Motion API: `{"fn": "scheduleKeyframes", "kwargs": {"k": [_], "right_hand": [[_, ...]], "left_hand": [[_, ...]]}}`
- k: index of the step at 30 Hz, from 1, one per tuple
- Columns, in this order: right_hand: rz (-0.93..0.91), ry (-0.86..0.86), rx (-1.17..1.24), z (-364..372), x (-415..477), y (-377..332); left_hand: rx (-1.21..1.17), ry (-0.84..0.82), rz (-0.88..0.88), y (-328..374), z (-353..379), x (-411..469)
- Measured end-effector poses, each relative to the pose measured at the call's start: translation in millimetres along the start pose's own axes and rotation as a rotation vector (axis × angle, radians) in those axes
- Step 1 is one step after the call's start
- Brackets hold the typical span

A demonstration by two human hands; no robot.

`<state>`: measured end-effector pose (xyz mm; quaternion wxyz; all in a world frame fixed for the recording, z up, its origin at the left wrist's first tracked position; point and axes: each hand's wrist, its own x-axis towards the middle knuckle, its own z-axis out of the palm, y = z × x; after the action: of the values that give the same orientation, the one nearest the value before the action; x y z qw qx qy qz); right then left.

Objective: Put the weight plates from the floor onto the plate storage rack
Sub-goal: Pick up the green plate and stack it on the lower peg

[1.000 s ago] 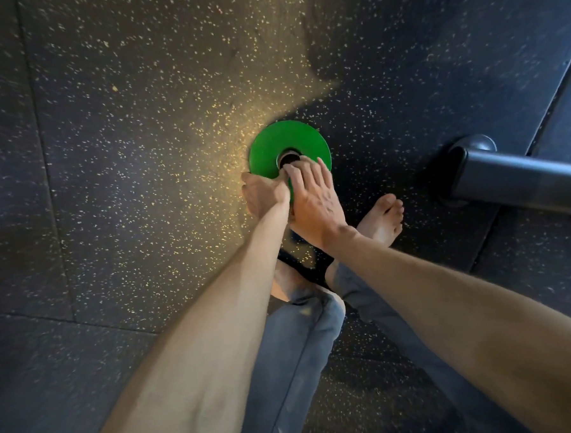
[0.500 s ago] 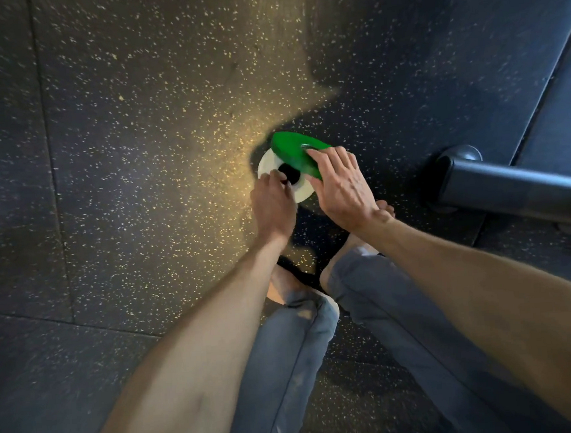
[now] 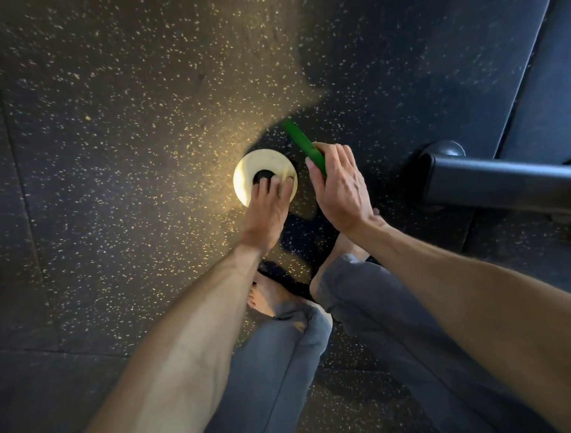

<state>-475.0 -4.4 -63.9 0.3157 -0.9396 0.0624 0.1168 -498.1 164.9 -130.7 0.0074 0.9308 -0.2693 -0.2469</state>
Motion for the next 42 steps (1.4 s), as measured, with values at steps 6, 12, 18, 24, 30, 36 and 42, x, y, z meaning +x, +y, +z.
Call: {"fn": "scheduleKeyframes", "kwargs": {"k": [6,12,18,24,30,36,42], "right_hand": [[0.181,-0.024,0.078,-20,-7,-3],[0.322,-0.083,0.041,-76,-39,-25],[0.399,-0.065,0.101,-161,-79,-83],[0.569,0.014,0.196,-268,-141,-160],[0.668,0.199,0.291,-364,-231,-225],[0.846,0.396,0.458,-436,-348,-267],[0.968,0.544,0.517,-488,-453,-272]], "left_hand": [[-0.206,0.033,0.044,-5,-35,3],[-0.696,0.113,-0.283,3,-118,7],[-0.652,-0.004,-0.183,24,-220,-24],[-0.496,-0.129,-0.033,65,-364,-88],[-0.535,-0.191,0.066,117,-490,-151],[-0.4,-0.363,0.364,195,-580,-224],[-0.206,-0.439,0.562,300,-623,-280]]}}
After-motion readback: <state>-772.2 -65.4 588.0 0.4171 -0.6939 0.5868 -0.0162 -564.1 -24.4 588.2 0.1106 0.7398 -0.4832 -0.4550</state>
